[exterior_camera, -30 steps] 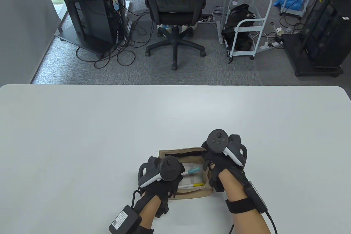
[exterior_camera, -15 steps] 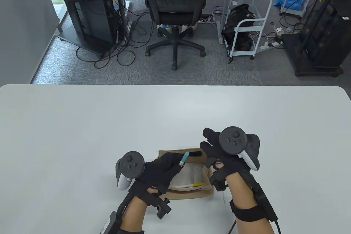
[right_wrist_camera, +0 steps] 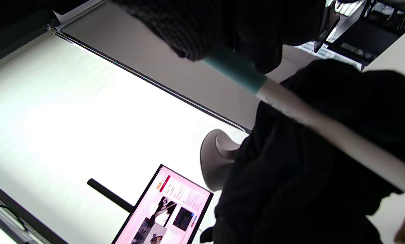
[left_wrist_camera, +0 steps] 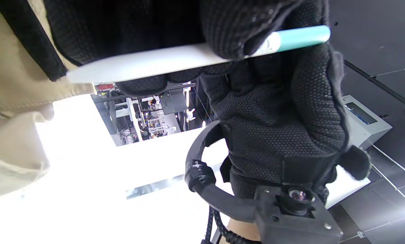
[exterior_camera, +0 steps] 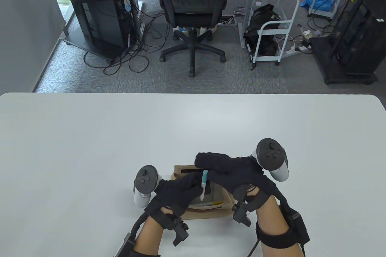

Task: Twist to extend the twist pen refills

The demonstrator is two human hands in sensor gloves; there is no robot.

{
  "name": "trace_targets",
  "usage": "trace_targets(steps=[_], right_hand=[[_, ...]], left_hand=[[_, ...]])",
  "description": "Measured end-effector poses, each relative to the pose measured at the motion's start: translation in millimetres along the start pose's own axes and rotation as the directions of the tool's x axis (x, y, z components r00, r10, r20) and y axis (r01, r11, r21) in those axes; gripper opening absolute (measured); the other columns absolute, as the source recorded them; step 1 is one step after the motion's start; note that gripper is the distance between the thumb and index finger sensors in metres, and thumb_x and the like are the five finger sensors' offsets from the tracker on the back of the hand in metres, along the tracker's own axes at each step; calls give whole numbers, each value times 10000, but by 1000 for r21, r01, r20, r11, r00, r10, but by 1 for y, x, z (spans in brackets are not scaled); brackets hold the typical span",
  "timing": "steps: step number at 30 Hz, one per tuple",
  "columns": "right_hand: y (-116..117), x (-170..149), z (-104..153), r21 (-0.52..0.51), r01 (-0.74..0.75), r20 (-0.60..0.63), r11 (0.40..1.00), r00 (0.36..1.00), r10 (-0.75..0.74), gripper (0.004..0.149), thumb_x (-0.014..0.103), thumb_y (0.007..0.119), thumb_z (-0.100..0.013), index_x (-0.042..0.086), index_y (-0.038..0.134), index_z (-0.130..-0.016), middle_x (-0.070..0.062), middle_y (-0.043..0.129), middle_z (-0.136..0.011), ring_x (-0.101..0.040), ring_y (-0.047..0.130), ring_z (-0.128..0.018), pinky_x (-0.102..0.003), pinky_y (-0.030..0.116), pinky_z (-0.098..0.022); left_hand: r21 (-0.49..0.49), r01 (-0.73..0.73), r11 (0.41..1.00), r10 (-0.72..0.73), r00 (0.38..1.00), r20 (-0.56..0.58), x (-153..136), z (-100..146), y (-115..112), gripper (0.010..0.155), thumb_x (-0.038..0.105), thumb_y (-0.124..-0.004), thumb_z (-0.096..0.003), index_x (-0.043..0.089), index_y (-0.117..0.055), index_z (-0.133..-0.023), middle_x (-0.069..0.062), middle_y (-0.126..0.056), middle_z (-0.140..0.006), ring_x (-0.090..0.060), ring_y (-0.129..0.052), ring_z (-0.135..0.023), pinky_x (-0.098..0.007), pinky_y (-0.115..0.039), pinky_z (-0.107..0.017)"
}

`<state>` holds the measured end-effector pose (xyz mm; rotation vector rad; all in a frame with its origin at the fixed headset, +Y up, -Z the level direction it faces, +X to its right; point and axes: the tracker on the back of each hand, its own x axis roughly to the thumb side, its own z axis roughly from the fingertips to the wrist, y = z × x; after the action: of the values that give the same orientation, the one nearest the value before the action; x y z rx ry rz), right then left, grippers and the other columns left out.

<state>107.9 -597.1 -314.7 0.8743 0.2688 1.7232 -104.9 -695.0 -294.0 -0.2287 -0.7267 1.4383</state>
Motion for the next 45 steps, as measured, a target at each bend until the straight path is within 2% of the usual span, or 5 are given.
trace_targets(steps=[23,32,38,42,45], right_hand=[[2,1,2,-291,-213,-18,933,976,218,516,347,985,-378,35,900,-781,-188,973,-698,-450,827,-769,-704,604,-632],[4,6,5,-397,-261,-30,880,962,272,501,358,982,-377,62,917,-776,-164,1002,-718,-436,870,-753,-685,648,-618],[-10,7,14,-474,-332,-93,815,940,329,499,345,981,-377,45,919,-770,-186,1021,-685,-433,915,-700,-675,689,-591],[-25,0,21,-499,-484,-235,719,874,426,498,340,980,-376,15,926,-749,-202,1035,-630,-432,939,-647,-674,708,-564],[-39,-15,25,-434,-624,-396,650,780,485,496,322,959,-390,-15,916,-751,-224,1026,-624,-446,931,-638,-685,697,-558]], left_hand=[[56,66,996,-66,998,-8,-1,1,4,496,307,-765,-458,110,-778,-913,-177,-840,-881,-357,-947,-745,-568,-766,-585],[101,143,985,-142,990,-18,9,7,12,497,313,-760,-482,107,-761,-934,-188,-792,-935,-415,-897,-799,-603,-723,-599],[218,447,868,-443,894,-69,29,22,31,573,354,-777,-478,102,-715,-989,-207,-737,-993,-438,-862,-847,-615,-692,-619],[279,644,712,-621,763,-180,29,32,48,624,389,-800,-467,97,-693,-1008,-230,-708,-1021,-465,-828,-882,-630,-659,-633],[198,779,595,-722,626,-294,21,37,57,675,435,-796,-465,103,-657,-1036,-251,-647,-1067,-494,-748,-948,-656,-585,-661]])
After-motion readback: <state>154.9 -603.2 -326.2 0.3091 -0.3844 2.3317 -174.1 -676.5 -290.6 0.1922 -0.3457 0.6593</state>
